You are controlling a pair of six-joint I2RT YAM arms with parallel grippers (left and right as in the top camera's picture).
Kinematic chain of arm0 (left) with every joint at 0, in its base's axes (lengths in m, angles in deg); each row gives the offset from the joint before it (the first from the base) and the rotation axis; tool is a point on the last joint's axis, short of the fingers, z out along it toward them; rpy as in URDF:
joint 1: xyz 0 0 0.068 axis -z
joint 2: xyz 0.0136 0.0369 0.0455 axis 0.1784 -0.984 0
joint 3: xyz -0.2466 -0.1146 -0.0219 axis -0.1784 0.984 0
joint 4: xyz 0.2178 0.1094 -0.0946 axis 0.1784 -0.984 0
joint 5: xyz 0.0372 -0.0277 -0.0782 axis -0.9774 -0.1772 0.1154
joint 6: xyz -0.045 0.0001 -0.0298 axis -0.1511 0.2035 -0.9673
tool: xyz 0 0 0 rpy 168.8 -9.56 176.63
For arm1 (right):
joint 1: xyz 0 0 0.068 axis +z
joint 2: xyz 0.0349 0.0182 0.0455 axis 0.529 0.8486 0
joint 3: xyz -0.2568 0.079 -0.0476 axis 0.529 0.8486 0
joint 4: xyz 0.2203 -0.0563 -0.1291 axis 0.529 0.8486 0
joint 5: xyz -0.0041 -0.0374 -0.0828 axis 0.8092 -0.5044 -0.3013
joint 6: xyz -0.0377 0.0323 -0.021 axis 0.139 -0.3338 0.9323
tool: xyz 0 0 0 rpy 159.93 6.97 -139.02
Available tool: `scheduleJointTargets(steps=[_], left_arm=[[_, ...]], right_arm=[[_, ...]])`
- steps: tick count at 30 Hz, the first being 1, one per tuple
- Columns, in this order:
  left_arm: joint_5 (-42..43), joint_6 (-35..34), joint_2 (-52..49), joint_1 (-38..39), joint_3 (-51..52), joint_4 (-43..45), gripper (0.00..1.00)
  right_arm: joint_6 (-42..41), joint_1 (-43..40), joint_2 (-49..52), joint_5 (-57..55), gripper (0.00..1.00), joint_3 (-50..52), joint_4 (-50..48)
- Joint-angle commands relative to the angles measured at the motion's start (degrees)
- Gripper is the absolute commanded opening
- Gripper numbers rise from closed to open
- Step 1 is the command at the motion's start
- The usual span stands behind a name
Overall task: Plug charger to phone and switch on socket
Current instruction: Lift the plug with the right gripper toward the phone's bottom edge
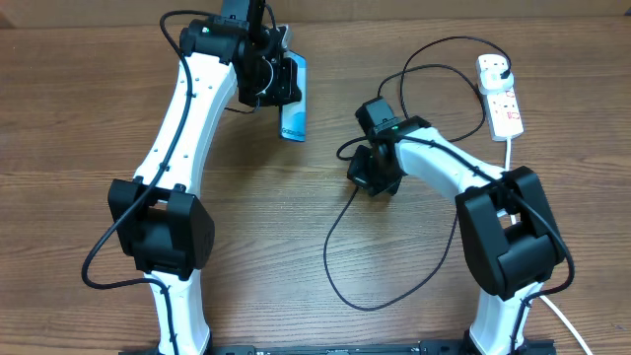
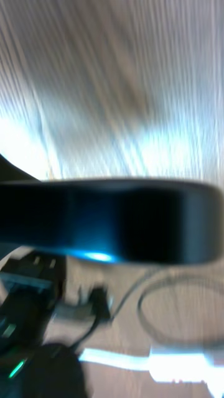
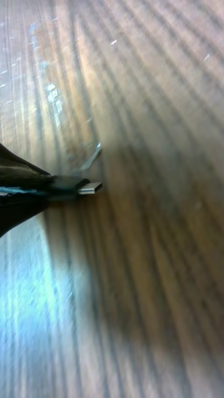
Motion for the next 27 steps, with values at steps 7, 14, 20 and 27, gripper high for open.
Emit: scheduleJointTargets(steps=[7,14,20,27], left_arm=[[39.9,0.5,0.2,-8.1,-0.2,5.1,0.04],[59.0,0.3,0.2,-10.6,-0.2,5.0,0.04],[60.7,0.0,0.2,-10.4,-0.2,5.0,0.04],[60.0,-0.3,0.2,-10.1,-0.2,5.0,0.04]], right_arm=[[15.1,-5.3,-15.8,22.1,0.04,-0.6,4.7],[23.6,-5.4,-19.5,42.7,0.04,-0.6,4.1],[28.1,-4.5,-19.5,55.6,0.04,-0.6,0.9],[27.6,-3.2,-19.5,56.3,0.04,-0.6,-0.3]])
